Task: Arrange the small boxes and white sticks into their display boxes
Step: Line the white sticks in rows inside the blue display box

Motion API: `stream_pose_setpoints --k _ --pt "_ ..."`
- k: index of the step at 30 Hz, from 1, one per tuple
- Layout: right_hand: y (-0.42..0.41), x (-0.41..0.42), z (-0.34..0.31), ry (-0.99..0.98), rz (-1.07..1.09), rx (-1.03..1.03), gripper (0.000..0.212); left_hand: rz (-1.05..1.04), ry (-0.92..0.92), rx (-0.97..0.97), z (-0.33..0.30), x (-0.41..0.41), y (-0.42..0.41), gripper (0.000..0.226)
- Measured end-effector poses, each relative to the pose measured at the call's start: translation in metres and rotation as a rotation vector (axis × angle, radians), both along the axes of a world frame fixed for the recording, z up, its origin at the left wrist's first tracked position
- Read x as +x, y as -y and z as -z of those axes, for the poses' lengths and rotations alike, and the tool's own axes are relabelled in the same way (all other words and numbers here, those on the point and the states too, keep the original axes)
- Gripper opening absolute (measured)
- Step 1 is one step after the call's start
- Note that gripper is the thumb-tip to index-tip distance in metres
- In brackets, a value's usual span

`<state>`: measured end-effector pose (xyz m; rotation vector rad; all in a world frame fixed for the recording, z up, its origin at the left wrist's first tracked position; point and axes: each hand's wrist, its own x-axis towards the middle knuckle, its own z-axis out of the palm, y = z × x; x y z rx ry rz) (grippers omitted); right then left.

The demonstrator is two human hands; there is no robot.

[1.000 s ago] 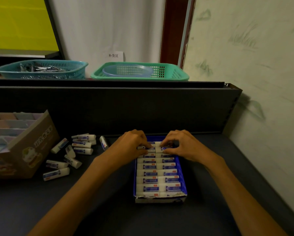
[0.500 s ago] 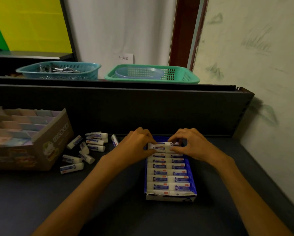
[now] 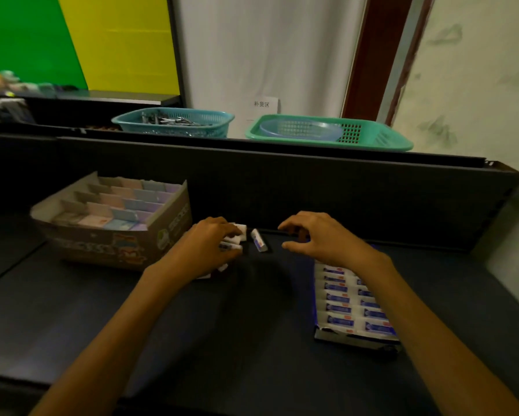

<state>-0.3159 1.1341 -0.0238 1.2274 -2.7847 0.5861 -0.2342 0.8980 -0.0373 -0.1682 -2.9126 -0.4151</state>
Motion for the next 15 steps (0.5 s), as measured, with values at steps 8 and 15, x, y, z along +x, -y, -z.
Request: stream_pose_setpoints --k 8,15 --pt "0.052 -0.003 0.013 0.019 -0.014 0.234 0.057 -0.008 0.097 0.002 0.004 0.020 0.041 0.050" --pt "0.064 -0.002 0.025 0.062 0.028 0.326 0.055 0.040 0.141 0.034 0.017 0.019 0.044 0.052"
